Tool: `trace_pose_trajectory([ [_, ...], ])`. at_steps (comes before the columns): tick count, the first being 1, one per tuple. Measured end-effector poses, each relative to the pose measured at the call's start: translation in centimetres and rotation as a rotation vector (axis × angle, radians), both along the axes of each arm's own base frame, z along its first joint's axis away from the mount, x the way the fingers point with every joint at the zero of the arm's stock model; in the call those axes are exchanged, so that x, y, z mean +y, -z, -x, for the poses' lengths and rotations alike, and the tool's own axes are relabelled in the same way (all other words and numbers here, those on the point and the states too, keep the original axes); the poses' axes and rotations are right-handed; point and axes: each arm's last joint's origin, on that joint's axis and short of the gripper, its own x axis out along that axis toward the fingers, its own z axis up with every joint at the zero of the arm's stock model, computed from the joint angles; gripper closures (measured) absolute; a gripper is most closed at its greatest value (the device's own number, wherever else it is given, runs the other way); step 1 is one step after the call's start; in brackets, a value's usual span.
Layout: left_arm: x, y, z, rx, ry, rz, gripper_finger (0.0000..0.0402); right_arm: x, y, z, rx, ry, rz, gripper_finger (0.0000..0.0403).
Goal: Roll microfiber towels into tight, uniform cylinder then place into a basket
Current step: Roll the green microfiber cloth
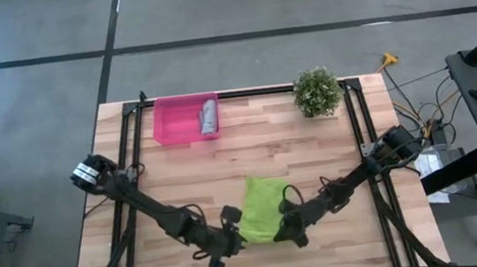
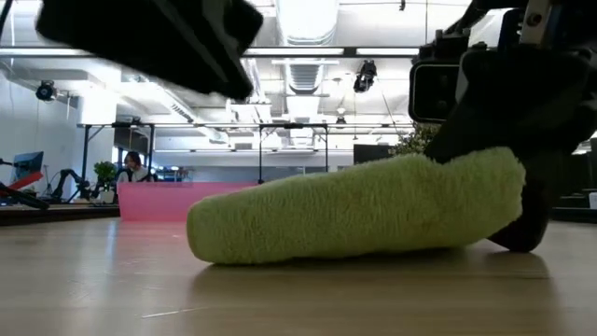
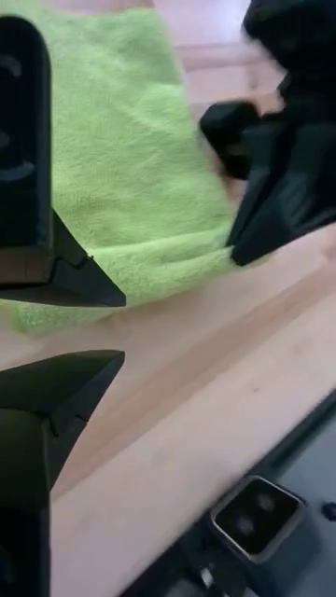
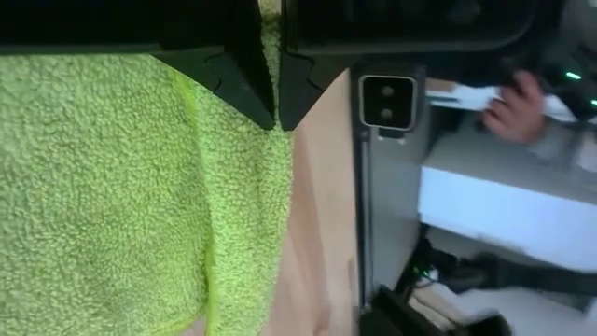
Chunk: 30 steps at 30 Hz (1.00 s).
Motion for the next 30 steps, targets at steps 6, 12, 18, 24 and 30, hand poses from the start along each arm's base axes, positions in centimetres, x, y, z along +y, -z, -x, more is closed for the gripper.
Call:
trace_pose_trajectory([
  [6,0.1,2.0,-1.2,0.022,-0.023,-0.015,0.0331,-0.3,0.1,0.4,0.001,0.015,-0.033,0.0394],
  [12,0.6,3.5,-1.9,0.079,-0.02,0.02,0.0322,-0.3,0.2,0.5,0.005,0.033,-0.04,0.0394],
  [18,0.9,3.7,-2.0,0.098,-0.037,0.054,0.0259,-0.3,0.1,0.5,-0.005,0.053,-0.047,0.0394],
  [24,1.0,4.1,-2.0,0.092,-0.102,0.043,0.018,-0.4,0.1,0.5,-0.012,0.063,-0.049,0.0394],
  [30,1.2,5.3,-2.6,0.091,-0.153,0.041,0.0139,-0.4,0.1,0.5,-0.012,0.066,-0.049,0.0394],
])
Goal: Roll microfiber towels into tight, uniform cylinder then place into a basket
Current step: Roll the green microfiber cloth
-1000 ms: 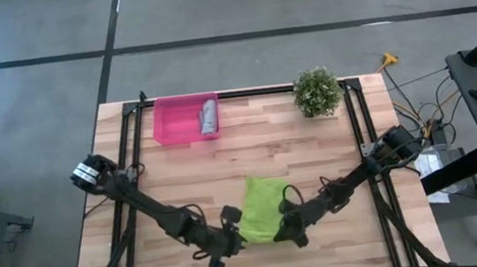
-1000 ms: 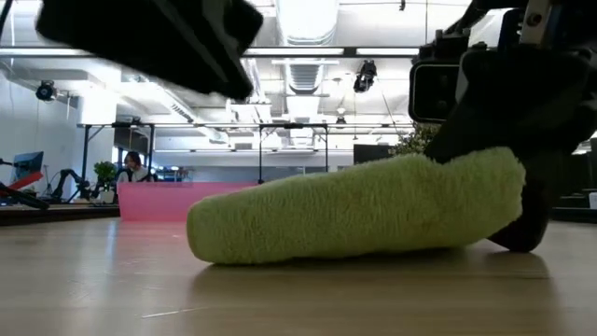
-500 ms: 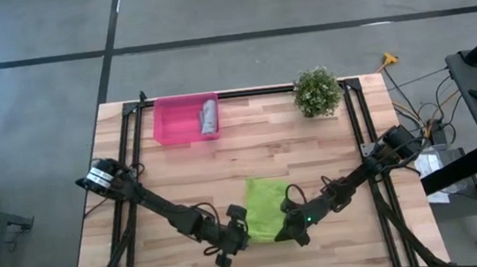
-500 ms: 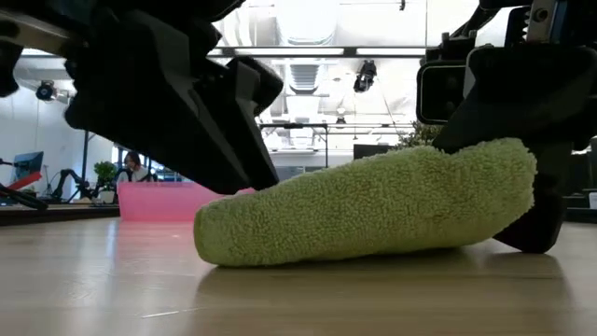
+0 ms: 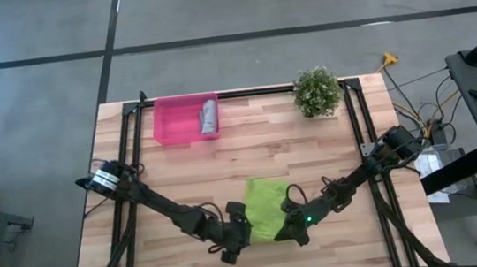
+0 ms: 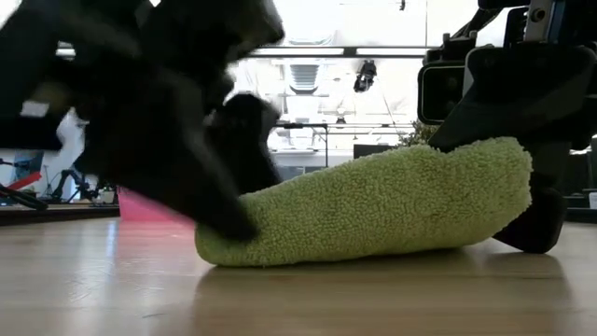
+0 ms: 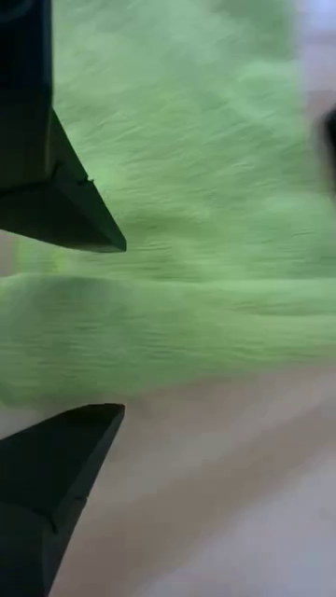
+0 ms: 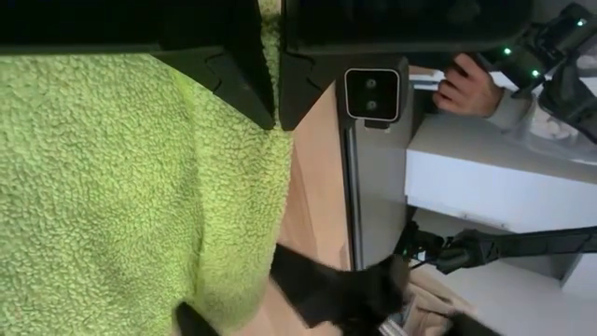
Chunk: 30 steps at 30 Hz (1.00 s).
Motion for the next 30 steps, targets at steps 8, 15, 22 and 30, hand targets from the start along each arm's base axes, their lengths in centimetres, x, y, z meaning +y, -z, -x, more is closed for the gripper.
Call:
trace_pose_trajectory([
  [8,-0.5,-1.4,0.4,0.036,-0.118,0.006,0.0137,0.0,0.0,0.1,0.002,0.004,-0.005,0.0394],
  [15,-0.5,-5.1,1.8,-0.095,-0.233,-0.036,0.0138,0.0,0.0,0.1,-0.003,0.0,0.002,0.0394],
  [22,-3.0,-4.2,1.8,-0.162,-0.116,-0.03,0.0194,0.0,0.0,0.1,-0.007,-0.005,0.008,0.0394],
  [30,-3.5,-0.7,1.3,-0.082,-0.063,-0.069,0.0245,0.0,0.0,0.1,-0.009,-0.007,0.012,0.0394],
])
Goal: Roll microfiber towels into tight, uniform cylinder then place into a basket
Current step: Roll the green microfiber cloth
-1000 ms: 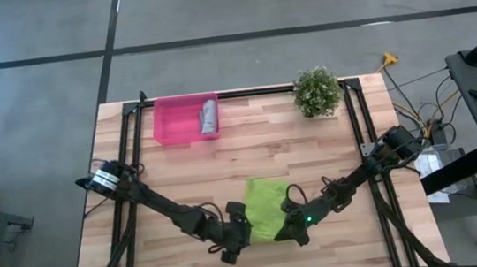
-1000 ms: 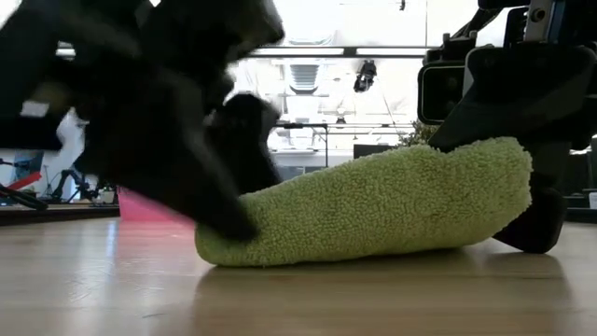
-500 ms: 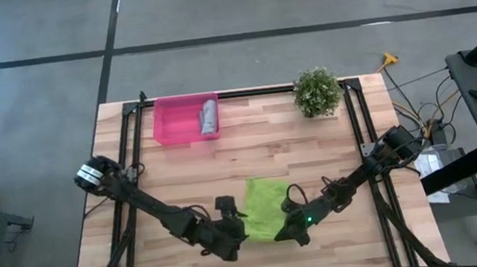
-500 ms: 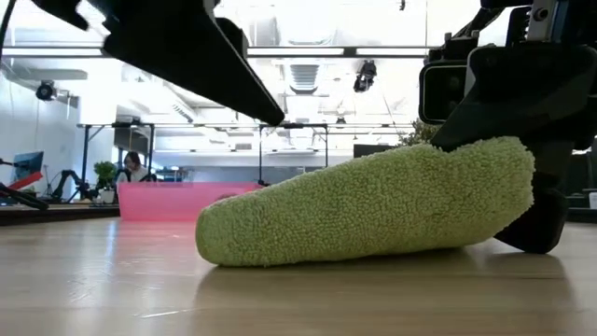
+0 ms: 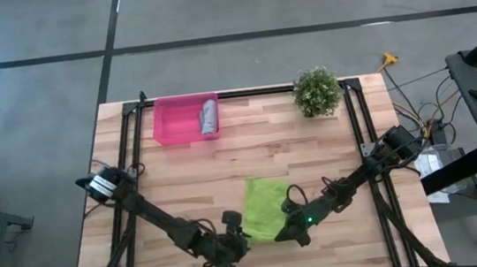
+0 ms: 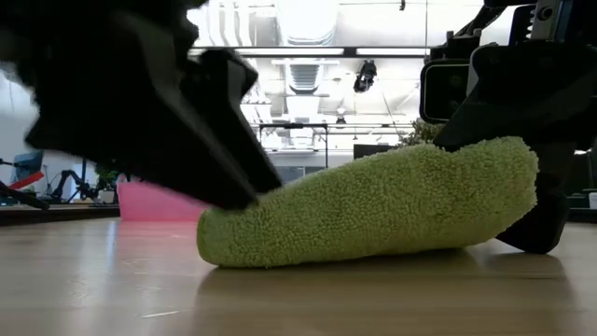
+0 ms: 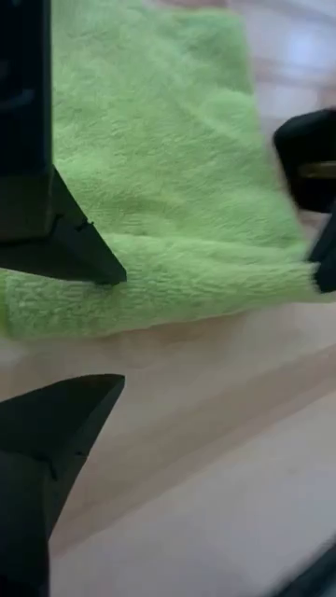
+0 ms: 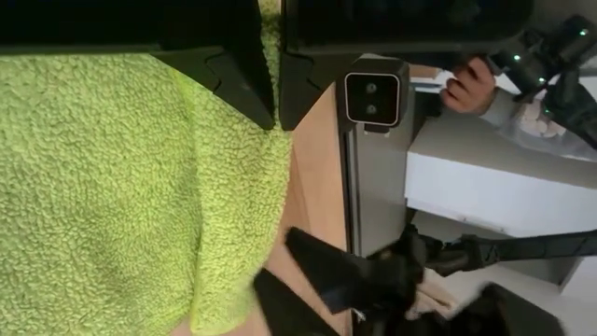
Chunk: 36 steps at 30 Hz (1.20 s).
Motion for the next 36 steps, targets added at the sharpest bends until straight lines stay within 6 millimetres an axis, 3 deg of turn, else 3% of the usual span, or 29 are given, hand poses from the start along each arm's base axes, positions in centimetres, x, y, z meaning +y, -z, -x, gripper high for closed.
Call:
trace_pose_trajectory([
  [7,0.1,1.2,-1.0,0.016,-0.019,-0.01,0.0247,0.0,0.0,0.0,0.003,0.003,-0.005,0.0394],
  [15,0.3,-0.7,-1.5,-0.053,-0.072,-0.013,0.0247,0.0,0.0,0.0,0.007,0.001,-0.013,0.0394],
  [22,0.4,-0.8,-1.5,-0.052,-0.069,-0.007,0.0247,0.0,0.0,0.0,0.005,0.001,-0.014,0.0394],
  [36,0.9,1.0,-2.4,-0.019,-0.055,0.018,0.0246,0.0,0.0,0.0,-0.002,-0.011,-0.001,0.0394],
])
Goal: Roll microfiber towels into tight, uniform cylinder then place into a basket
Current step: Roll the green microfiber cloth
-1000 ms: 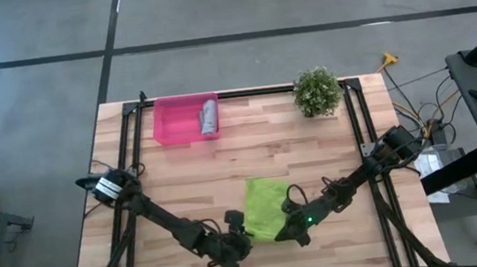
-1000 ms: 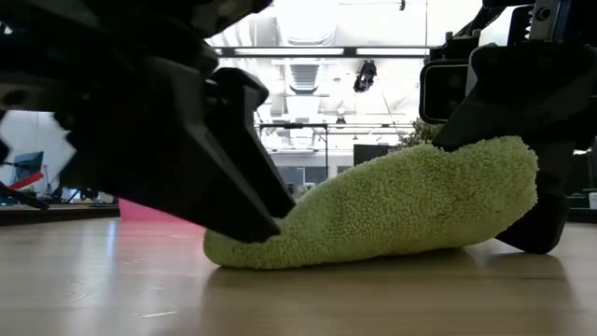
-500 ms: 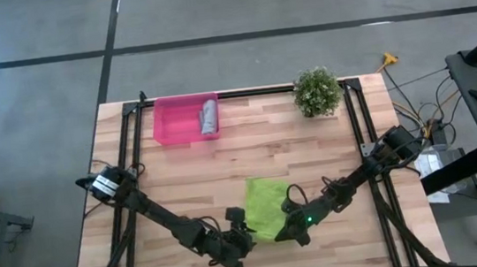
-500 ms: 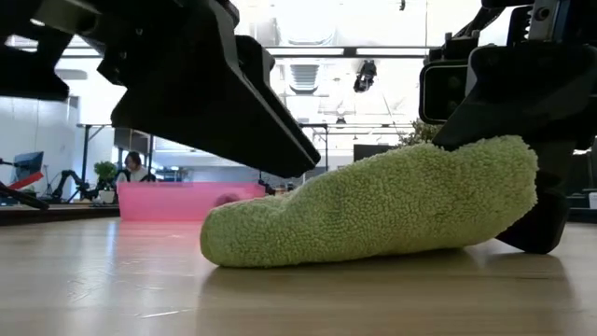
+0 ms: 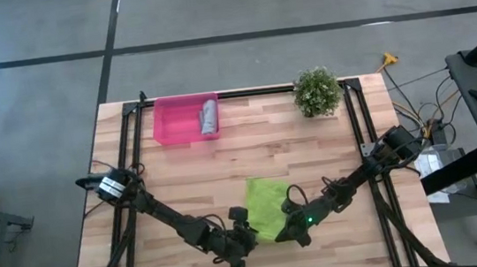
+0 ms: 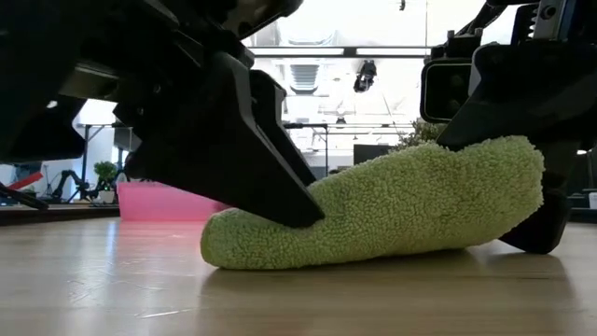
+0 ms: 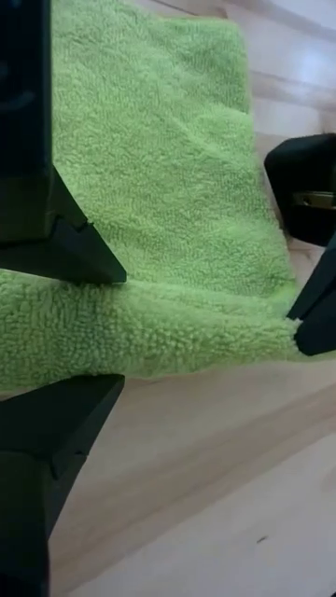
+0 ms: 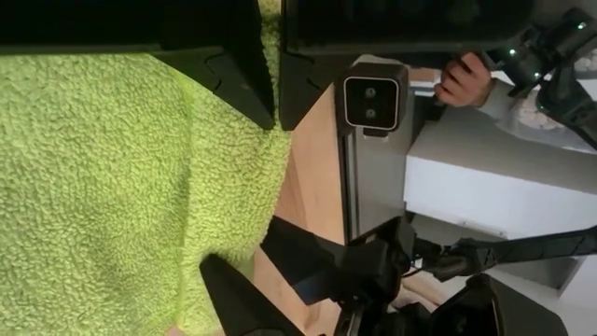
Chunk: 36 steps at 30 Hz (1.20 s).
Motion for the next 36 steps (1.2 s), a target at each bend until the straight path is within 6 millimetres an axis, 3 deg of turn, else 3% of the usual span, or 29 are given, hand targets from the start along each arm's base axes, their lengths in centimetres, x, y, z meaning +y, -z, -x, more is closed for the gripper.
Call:
trace_pose_trajectory([
  [8,-0.7,-0.7,-0.2,0.007,0.007,0.109,0.0246,0.0,0.0,0.0,-0.003,-0.003,0.007,0.0394],
  [16,-0.7,1.1,-0.3,0.051,-0.008,0.112,0.0246,-0.1,0.0,0.0,-0.004,0.002,0.011,0.0394],
  [25,-0.8,1.2,-0.4,0.069,0.013,0.141,0.025,-0.1,0.0,0.0,-0.004,0.004,0.01,0.0394],
  [29,-0.9,1.2,-0.4,0.097,0.008,0.233,0.029,-0.1,0.0,0.0,-0.004,0.006,0.01,0.0394],
  [34,-0.8,1.2,-0.4,0.118,-0.007,0.293,0.0384,-0.1,0.0,0.0,-0.005,0.007,0.011,0.0394],
  [36,-0.6,1.1,-0.5,0.124,-0.006,0.308,0.0393,-0.1,0.0,-0.1,-0.007,0.005,0.014,0.0394],
])
